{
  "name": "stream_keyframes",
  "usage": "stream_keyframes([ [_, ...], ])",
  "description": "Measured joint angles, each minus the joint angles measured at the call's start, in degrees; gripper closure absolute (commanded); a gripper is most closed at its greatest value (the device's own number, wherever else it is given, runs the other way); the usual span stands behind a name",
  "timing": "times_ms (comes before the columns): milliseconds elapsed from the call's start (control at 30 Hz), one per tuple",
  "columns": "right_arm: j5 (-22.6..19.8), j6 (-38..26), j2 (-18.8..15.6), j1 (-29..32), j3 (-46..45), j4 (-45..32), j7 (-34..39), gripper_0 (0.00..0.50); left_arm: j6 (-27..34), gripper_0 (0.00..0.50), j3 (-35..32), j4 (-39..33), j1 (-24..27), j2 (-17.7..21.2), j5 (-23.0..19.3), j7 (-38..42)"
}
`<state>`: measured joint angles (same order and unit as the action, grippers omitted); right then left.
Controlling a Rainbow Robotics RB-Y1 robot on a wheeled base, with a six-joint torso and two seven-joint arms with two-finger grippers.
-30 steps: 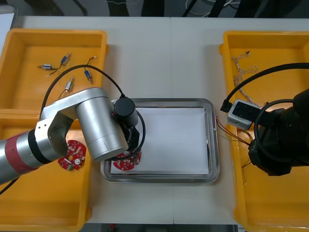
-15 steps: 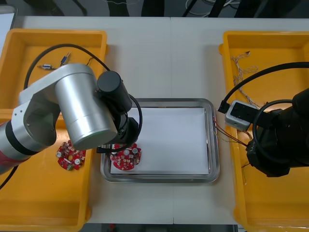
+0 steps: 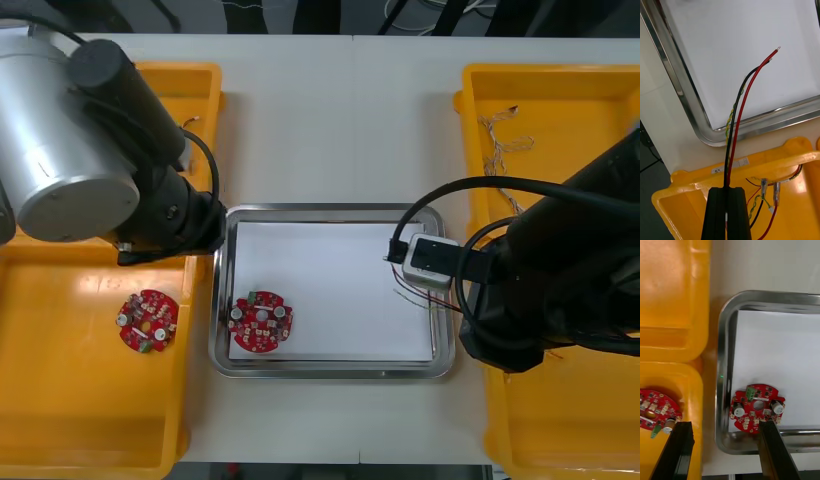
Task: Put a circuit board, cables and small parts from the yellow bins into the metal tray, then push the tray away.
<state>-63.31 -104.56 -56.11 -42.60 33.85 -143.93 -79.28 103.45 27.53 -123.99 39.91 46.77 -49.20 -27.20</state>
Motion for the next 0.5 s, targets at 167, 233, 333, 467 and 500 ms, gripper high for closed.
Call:
stream_keyframes([
  [167, 1.9, 0.0, 3.5, -1.8, 3.7, 2.6, -3.3, 0.5, 0.8, 0.0, -3.4, 1.5, 0.0, 4.2, -3.5, -0.3],
  [233, 3.0, 0.0, 4.8, -2.8, 5.8, 3.6, -3.4, 0.5, 1.0, 0.0, -4.7, 3.8, 0.0, 5.2, -4.4, -1.1],
  [333, 5.0, 0.0, 6.5, -4.3, 9.2, 5.2, -3.4, 0.5, 1.0, 0.0, -6.7, 9.0, 0.0, 5.7, -5.0, -4.8],
  [467, 8.1, 0.0, 9.3, -6.2, 13.6, 8.2, -3.5, 0.5, 0.3, 0.0, -8.7, 14.7, 0.0, 5.7, -3.9, -15.6],
  [500, 9.2, 0.0, 10.1, -6.5, 14.6, 9.0, -3.6, 0.5, -0.3, 0.0, -8.9, 15.8, 0.0, 5.7, -3.3, -18.5],
])
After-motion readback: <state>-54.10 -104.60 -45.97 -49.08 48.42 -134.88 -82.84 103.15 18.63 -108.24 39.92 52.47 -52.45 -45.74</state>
